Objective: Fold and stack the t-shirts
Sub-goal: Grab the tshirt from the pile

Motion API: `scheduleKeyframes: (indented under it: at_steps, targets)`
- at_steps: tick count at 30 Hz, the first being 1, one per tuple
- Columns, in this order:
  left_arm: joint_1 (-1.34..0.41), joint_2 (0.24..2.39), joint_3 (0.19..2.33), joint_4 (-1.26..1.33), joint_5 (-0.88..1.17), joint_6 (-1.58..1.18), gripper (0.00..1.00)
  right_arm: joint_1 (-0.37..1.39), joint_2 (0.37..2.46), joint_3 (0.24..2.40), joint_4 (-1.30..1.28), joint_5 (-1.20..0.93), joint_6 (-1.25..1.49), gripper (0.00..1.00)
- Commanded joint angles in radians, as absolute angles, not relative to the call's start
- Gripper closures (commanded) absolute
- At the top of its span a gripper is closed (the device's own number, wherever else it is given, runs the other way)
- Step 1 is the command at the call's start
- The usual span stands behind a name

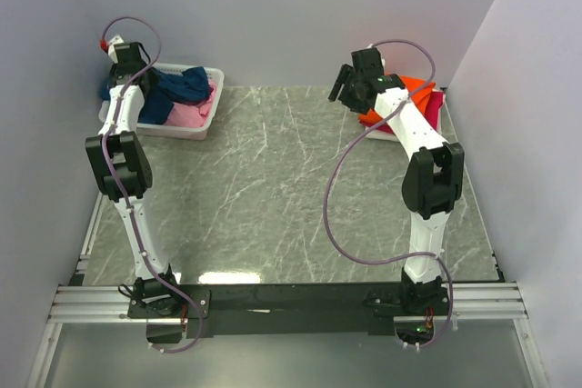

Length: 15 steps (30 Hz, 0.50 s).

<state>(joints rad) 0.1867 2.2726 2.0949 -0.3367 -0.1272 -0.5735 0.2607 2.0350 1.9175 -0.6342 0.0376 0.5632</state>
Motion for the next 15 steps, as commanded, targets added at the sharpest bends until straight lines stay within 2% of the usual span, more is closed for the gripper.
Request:
scheduleKeyframes:
  at_steps: [1, 11, 15]
  targets:
    - [0.186, 2.169, 2.204, -0.239, -0.010, -0.606, 1.00, 0.255, 2.017, 1.950, -0.612, 0.037, 0.538, 0.25]
    - [0.158, 1.946, 2.154, 0.050, 0.297, -0.690, 1.00, 0.256, 1.807, 1.671, -0.514, 0.052, 0.514, 0.25]
    - [0.126, 1.801, 2.025, 0.138, 0.445, -0.726, 1.00, 0.258, 1.703, 1.554, -0.460, 0.066, 0.508, 0.26]
